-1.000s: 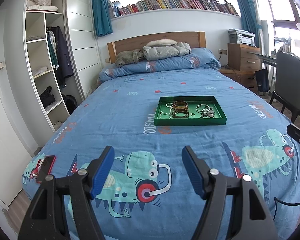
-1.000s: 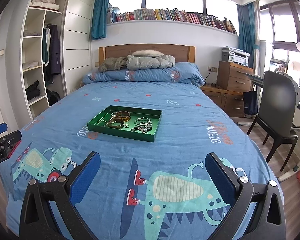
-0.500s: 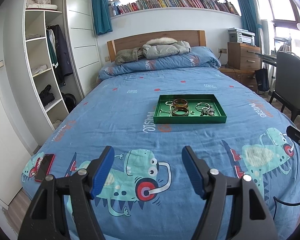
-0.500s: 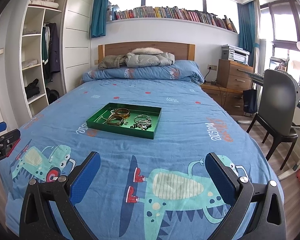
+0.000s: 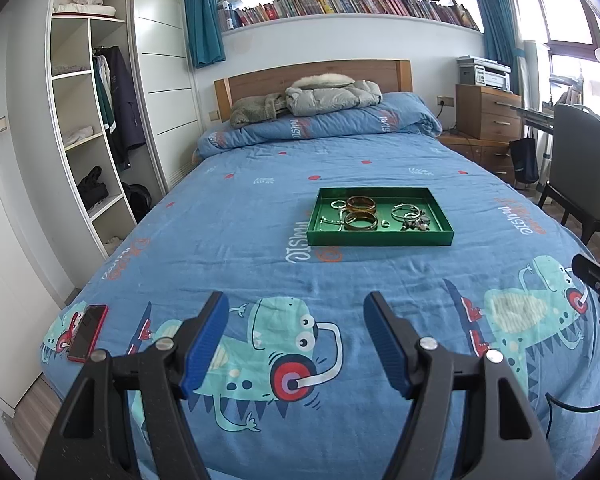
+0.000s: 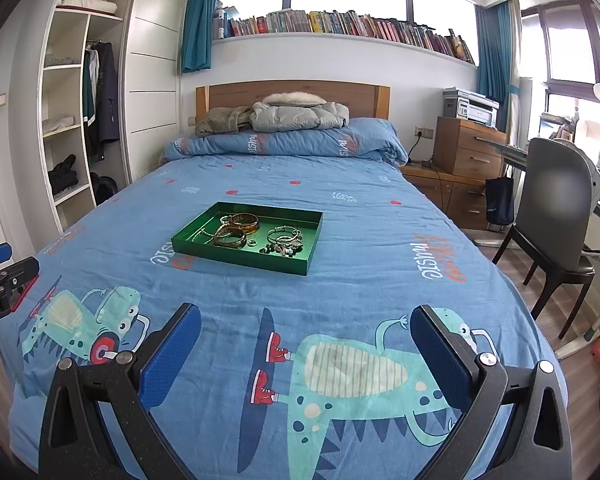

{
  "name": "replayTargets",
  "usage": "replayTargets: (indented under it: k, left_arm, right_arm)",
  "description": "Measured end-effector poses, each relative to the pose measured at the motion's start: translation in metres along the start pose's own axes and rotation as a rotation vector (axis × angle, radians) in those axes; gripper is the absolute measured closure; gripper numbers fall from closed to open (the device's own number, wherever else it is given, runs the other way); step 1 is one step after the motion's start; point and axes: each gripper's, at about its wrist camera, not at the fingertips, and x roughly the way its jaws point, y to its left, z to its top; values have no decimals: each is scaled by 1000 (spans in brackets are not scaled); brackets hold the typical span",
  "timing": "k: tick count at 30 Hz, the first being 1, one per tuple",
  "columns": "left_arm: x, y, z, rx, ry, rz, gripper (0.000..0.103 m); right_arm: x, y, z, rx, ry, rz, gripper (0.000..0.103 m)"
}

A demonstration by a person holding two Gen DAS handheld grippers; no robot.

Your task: Organize jewelry

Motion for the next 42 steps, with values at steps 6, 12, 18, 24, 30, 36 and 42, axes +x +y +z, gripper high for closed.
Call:
replayTargets:
  k: [6, 12, 18, 24, 30, 36, 42]
  left_arm:
    - [0, 0, 0, 0, 1, 0, 35]
    - [2, -2, -3, 1, 13, 2, 35]
    - [4, -5, -4, 5, 27, 7, 35]
    - [4, -6, -3, 5, 29, 8, 35]
    - [3, -8, -4, 4, 30, 7, 35]
    - [4, -9, -7, -2, 36, 11, 35]
    - [7, -6, -10, -11, 45, 13, 35]
  right_arm:
    - [1, 0, -1, -3, 4, -4, 0]
    - [2, 0, -4, -5, 14, -17, 0]
    - [3, 0, -4, -1, 13, -14, 0]
    - [5, -3, -5, 7, 13, -9, 0]
    - [7, -4, -5, 13, 16, -9, 0]
    - [11, -3, -5, 11, 24, -9, 0]
    - [14, -1, -6, 7, 31, -9, 0]
